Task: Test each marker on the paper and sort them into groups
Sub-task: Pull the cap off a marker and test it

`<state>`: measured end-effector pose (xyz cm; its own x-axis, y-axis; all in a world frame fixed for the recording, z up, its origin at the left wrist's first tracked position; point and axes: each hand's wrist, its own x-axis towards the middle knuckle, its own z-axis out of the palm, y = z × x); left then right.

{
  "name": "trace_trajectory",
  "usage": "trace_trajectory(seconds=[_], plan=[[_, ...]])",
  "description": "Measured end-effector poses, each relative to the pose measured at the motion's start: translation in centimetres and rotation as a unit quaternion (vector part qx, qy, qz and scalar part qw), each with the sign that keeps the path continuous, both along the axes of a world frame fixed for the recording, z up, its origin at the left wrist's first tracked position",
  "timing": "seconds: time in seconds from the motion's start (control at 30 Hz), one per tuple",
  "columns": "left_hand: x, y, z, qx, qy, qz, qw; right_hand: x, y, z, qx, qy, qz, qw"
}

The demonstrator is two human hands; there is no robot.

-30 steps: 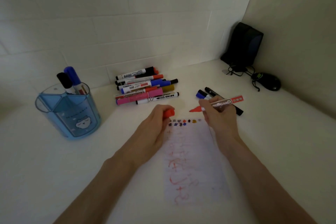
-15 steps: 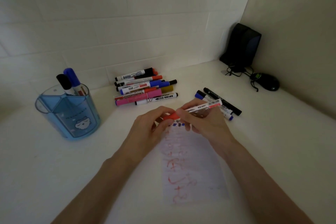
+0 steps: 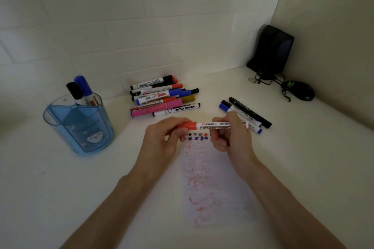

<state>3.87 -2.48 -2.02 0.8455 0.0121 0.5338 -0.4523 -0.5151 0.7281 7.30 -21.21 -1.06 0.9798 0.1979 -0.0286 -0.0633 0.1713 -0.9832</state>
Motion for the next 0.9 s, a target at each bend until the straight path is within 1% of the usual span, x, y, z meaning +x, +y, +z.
trace_trajectory(seconds=[0.1, 0.27, 0.37, 0.43, 0.47, 0.53, 0.57, 0.63, 0.7, 0.73, 0.8, 0.87, 0.9], plan=[[-0.3, -0.1, 0.2, 0.009, -0.012, -0.008, 1.000, 0.1, -0.1, -0.2, 0.000, 0.004, 0.009, 1.000], [-0.4, 0.1, 0.3, 0.039, 0.018, -0.003, 0.999, 1.0, -1.1, 0.0, -0.029, 0.035, 0.071, 0.996], [0.2, 0.4, 0.4, 0.033, 0.019, 0.014, 0.999, 1.5, -2.0, 0.5, -0.070, -0.006, 0.046, 0.996], [0.6, 0.7, 0.3, 0.037, 0.017, 0.035, 0.999, 1.8, -2.8, 0.6, -0.093, -0.057, 0.031, 0.994], [0.7, 0.8, 0.1, 0.042, 0.015, 0.041, 0.998, 2.0, -3.2, 0.6, -0.132, -0.092, 0.027, 0.987], [0.9, 1.0, -0.3, 0.048, 0.013, 0.045, 0.998, 2.3, -3.6, 0.3, -0.229, -0.157, 0.018, 0.961], [0.9, 1.0, -0.5, 0.052, 0.018, 0.046, 0.997, 2.5, -3.7, 0.0, -0.267, -0.174, 0.002, 0.948], [1.0, 0.9, -1.0, 0.073, 0.038, 0.058, 0.995, 2.9, -4.1, -0.4, -0.331, -0.208, -0.083, 0.917], [1.2, 0.7, -1.3, 0.100, 0.064, 0.064, 0.991, 3.1, -4.7, -0.6, -0.403, -0.242, -0.176, 0.865], [1.2, 0.6, -1.4, 0.118, 0.073, 0.059, 0.989, 3.2, -5.0, -0.8, -0.436, -0.248, -0.202, 0.841], [1.3, 0.5, -1.5, 0.175, 0.072, 0.035, 0.981, 3.3, -5.4, -1.2, -0.501, -0.245, -0.222, 0.800], [1.2, 0.4, -1.6, 0.231, 0.069, 0.003, 0.970, 3.4, -5.5, -1.5, -0.537, -0.244, -0.228, 0.775], [1.1, 0.4, -1.7, 0.245, 0.064, -0.010, 0.967, 3.4, -5.5, -1.5, -0.547, -0.244, -0.232, 0.766]])
